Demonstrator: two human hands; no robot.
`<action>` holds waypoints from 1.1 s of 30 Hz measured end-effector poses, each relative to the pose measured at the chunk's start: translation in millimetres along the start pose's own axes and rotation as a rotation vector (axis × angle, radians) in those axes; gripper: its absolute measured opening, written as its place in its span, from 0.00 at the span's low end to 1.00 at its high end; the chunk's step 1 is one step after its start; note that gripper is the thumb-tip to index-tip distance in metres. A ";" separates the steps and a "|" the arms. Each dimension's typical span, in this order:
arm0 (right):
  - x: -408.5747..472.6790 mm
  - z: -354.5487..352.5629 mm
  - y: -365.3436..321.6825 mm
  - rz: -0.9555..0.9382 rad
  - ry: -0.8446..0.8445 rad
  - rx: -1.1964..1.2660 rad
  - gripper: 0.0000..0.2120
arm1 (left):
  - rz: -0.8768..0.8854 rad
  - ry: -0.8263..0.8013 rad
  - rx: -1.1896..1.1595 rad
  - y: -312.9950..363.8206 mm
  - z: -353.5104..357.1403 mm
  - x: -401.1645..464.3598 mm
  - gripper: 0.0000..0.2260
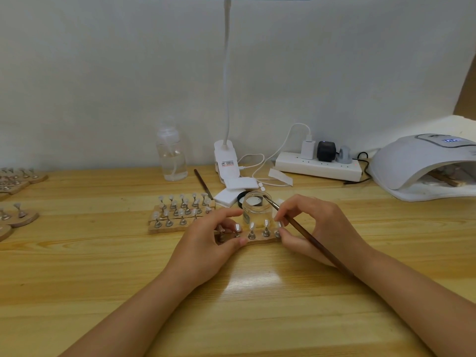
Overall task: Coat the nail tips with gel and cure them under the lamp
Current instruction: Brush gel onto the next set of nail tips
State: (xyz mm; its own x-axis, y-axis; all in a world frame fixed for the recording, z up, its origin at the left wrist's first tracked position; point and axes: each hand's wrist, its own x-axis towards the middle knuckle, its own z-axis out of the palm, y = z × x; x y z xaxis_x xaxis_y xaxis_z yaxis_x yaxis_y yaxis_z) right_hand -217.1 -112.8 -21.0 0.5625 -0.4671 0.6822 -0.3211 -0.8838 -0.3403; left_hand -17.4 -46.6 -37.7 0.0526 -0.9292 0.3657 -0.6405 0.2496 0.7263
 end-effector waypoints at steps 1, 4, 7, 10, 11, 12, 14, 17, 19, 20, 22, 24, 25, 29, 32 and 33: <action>0.3 0.5 -0.7 -0.001 0.017 0.024 0.08 | 0.004 0.001 0.006 0.1 0.4 0.3 0.20; 0.5 1.7 -2.1 0.008 0.090 0.065 0.08 | 0.013 0.015 0.010 0.5 1.5 0.4 0.20; 0.4 4.9 -4.6 0.000 0.176 0.069 0.08 | 0.038 0.030 0.005 3.5 1.7 -0.5 0.21; 1.7 10.6 -10.7 -0.057 0.242 0.029 0.09 | 0.133 0.092 0.014 8.7 0.2 -2.2 0.21; 2.3 12.8 -13.1 -0.075 0.259 0.007 0.09 | 0.169 0.122 0.003 10.9 -0.3 -2.8 0.20; 2.8 14.7 -15.4 -0.091 0.271 -0.008 0.09 | 0.205 0.144 -0.014 13.2 -0.8 -3.3 0.18; 3.6 18.1 -19.7 -0.130 0.280 -0.017 0.09 | 0.291 0.158 -0.032 17.1 -0.5 -3.9 0.13; 3.6 21.8 -25.1 -0.177 0.270 0.022 0.08 | 0.406 0.162 -0.023 20.5 0.9 -5.2 0.10; 3.8 22.9 -27.5 -0.188 0.258 0.040 0.08 | 0.426 0.169 -0.040 20.7 1.1 -5.5 0.10; 3.8 23.0 -28.1 -0.190 0.254 0.044 0.07 | 0.429 0.174 -0.051 20.3 1.0 -5.3 0.10; 3.9 23.4 -28.7 -0.186 0.250 0.050 0.08 | 0.421 0.181 -0.065 19.3 0.6 -5.1 0.10; 3.7 23.6 -29.0 -0.173 0.254 0.043 0.09 | 0.411 0.188 -0.064 18.4 0.9 -4.6 0.09; 3.4 23.2 -29.3 -0.160 0.259 0.036 0.10 | 0.405 0.192 -0.066 18.0 0.9 -4.4 0.08; 4.5 18.0 -28.8 -0.096 0.271 0.024 0.12 | 0.356 0.233 -0.145 17.3 -0.3 -3.9 0.07; 6.8 11.6 -29.4 0.059 0.331 0.242 0.12 | 0.304 0.262 -0.157 15.9 -0.2 -3.2 0.06; 7.9 9.4 -30.6 0.128 0.370 0.334 0.11 | 0.296 0.268 -0.149 15.4 -0.1 -2.8 0.07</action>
State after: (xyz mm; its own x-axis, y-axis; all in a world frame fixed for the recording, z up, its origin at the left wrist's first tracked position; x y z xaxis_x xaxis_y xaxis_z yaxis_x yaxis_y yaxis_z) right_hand -195.7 -89.7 -11.3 0.2074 -0.5848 0.7842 -0.0749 -0.8088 -0.5833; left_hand -27.3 -40.1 -27.5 0.0929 -0.7131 0.6949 -0.5409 0.5498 0.6365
